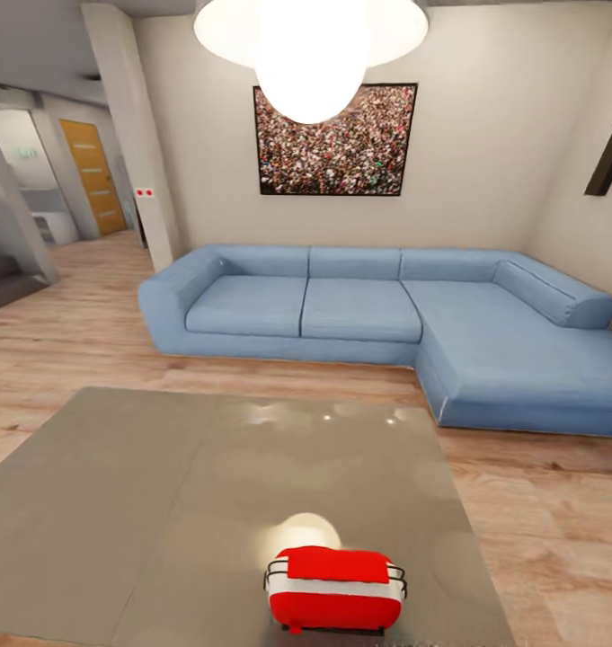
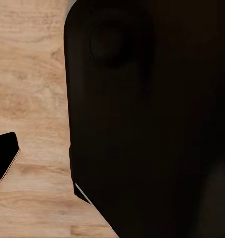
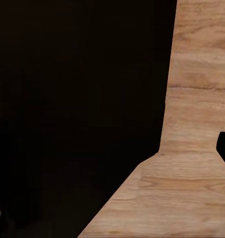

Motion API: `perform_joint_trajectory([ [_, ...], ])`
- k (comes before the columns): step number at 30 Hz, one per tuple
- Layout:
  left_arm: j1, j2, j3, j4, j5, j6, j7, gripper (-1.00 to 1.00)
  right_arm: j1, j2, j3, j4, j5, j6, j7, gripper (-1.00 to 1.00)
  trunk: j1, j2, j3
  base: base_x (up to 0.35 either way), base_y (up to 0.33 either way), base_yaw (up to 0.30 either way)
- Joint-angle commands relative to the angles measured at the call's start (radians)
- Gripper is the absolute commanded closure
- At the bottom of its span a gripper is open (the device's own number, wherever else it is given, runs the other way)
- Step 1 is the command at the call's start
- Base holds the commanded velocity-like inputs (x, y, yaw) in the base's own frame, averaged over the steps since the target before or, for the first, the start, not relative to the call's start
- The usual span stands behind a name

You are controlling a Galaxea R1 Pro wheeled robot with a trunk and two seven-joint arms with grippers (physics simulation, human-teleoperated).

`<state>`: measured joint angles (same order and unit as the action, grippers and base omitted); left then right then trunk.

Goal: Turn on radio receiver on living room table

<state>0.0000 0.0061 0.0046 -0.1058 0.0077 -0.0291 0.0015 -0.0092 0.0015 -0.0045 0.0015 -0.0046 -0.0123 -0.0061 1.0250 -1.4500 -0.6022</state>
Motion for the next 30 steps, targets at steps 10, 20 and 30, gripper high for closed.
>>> perform_joint_trajectory([
  [10,0.0,0.0,0.0,0.0,0.0,0.0,0.0,-1.0,0.0,0.0,0.0,0.0,0.0,0.0,0.0,-1.0,0.0,0.0,0.0,0.0,0.0,-0.184],
  [20,0.0,0.001,0.001,0.0,0.0,0.0,0.0,-1.0,0.0,0.0,0.0,0.0,0.0,0.0,0.0,-1.0,0.0,0.0,0.0,0.0,0.0,-0.008],
  [30,0.0,0.001,0.001,-0.001,0.0,0.001,0.001,-1.0,0.0,-0.001,0.001,0.0,0.001,0.0,0.0,-1.0,0.0,0.0,0.0,0.0,0.0,0.0],
])
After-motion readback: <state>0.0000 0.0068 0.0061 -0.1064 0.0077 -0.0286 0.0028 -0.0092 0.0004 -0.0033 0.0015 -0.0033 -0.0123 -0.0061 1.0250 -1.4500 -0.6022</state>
